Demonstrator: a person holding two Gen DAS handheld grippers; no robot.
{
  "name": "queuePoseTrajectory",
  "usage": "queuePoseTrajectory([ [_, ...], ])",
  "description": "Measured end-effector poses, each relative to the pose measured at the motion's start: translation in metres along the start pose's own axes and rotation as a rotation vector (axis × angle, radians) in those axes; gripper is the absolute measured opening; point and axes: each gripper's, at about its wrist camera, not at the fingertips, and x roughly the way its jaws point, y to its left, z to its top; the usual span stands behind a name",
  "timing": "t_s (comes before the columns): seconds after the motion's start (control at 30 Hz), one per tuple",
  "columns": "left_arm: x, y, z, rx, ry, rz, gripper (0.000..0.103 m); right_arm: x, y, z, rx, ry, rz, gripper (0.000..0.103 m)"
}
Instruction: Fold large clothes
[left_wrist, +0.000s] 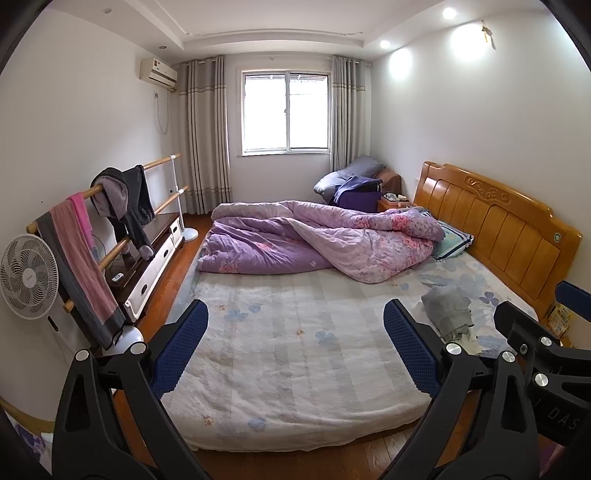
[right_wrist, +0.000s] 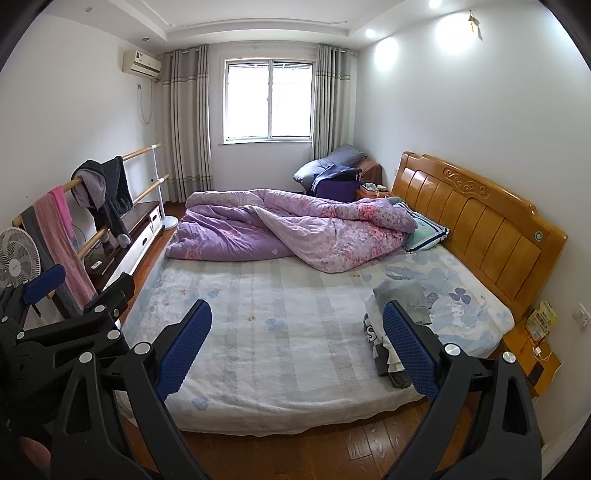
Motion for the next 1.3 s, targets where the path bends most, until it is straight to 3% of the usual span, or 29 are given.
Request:
queuePoseTrajectory([
  [0.4,0.001,0.016,0.002,-0.008,0.001,0.004,0.096,0.005,0.021,0.006,-0.008,-0.004,-0.008,0.091],
  [1.3,0.004,0.025,0.003,-0.012,0.004,0.006,0.096,0.009,0.016,0.002,-0.007,0.005,-0.018,0.091],
])
